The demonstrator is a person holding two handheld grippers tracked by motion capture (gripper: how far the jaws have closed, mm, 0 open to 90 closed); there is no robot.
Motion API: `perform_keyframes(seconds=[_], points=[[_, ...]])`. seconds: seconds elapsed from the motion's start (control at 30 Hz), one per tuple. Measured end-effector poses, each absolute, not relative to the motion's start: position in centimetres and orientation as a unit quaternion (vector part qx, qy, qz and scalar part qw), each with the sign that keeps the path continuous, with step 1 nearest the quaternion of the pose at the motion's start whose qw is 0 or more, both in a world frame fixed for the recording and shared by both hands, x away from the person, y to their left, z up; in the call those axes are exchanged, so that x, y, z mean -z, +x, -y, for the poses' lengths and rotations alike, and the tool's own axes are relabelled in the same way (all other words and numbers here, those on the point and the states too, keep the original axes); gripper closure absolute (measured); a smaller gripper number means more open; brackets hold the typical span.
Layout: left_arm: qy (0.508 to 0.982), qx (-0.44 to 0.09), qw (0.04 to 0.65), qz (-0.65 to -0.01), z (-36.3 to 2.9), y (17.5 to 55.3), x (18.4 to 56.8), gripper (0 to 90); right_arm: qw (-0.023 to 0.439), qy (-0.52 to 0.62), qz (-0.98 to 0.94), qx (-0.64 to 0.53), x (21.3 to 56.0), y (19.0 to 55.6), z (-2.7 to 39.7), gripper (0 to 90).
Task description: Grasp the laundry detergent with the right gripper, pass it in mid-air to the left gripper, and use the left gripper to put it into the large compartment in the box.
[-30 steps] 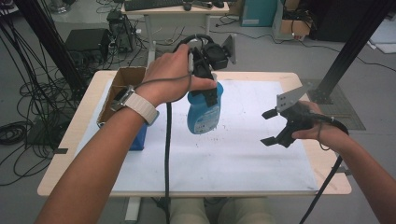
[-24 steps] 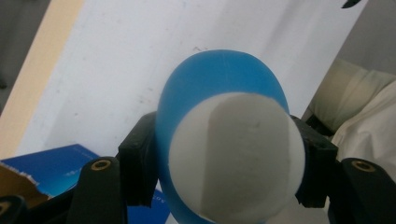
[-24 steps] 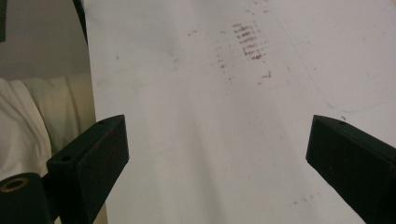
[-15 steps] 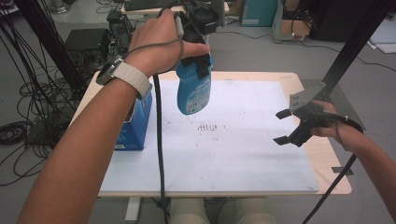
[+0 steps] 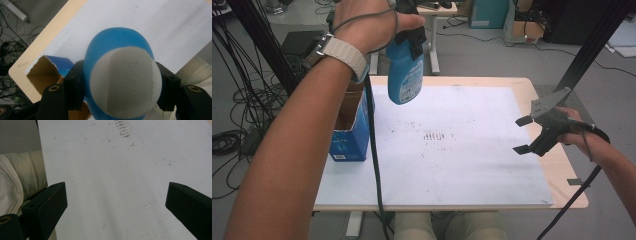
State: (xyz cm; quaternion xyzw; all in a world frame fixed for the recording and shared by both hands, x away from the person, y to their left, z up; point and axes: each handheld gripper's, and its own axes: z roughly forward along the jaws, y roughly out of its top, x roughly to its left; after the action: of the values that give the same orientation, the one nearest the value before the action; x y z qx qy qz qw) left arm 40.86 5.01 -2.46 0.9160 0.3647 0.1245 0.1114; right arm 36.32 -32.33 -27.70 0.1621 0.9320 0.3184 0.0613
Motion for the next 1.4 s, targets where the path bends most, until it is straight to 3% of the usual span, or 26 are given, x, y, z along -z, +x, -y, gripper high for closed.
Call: perform_keyframes(seconds=[0.47, 1.4], points=[[0.862, -0.142, 0.108, -0.474, -9.2, 42.1, 0.7, 37.6, 0.072, 0.181, -0.935, -0.298, 28.2, 36.8, 33.8, 4.3], [0.778, -0.157, 0.072, -0.604, -16.7, 43.6, 3.7, 37.6, 0.075, 0.204, -0.932, -0.290, 28.9, 37.5, 34.6, 4.6]])
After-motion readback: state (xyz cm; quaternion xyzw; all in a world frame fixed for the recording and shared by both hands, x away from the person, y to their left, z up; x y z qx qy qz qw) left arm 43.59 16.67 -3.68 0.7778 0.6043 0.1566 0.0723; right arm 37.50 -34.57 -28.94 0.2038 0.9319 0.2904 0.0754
